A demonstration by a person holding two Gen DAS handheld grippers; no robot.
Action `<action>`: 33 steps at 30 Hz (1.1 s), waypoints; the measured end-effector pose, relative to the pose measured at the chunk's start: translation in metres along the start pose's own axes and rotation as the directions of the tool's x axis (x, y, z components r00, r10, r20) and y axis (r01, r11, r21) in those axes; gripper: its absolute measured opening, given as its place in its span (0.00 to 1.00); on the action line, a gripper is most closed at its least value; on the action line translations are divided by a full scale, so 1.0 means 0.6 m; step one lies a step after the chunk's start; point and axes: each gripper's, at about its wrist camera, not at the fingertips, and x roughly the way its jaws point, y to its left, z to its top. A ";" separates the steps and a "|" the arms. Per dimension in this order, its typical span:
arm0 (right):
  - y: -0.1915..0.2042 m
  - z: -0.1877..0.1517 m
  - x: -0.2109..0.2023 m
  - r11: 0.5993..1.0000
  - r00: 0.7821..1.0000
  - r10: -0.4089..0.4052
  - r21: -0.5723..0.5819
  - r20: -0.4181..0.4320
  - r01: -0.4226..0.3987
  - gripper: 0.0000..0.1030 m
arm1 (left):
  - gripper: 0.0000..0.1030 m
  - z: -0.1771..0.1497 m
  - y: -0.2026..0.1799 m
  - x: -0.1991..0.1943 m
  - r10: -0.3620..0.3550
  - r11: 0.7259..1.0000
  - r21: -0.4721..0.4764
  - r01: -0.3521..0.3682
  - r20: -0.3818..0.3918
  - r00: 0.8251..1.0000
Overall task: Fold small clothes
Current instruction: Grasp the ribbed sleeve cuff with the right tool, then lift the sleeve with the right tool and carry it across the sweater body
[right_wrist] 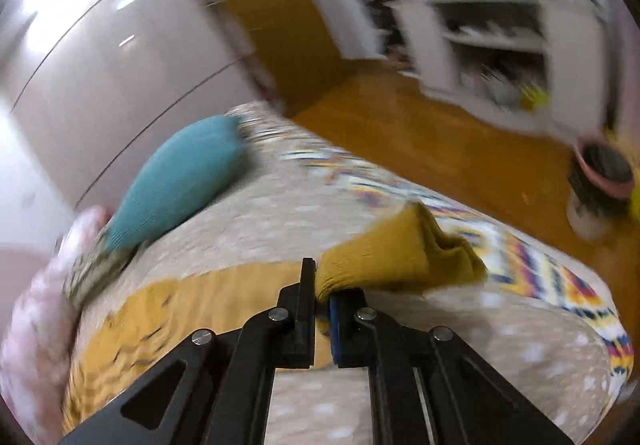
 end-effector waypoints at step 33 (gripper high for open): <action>0.858 -0.686 0.100 -0.081 0.990 0.141 -0.996 0.030 0.042 0.40 | 0.88 -0.041 0.219 -0.021 0.076 0.980 -0.186 -0.065 0.057 0.995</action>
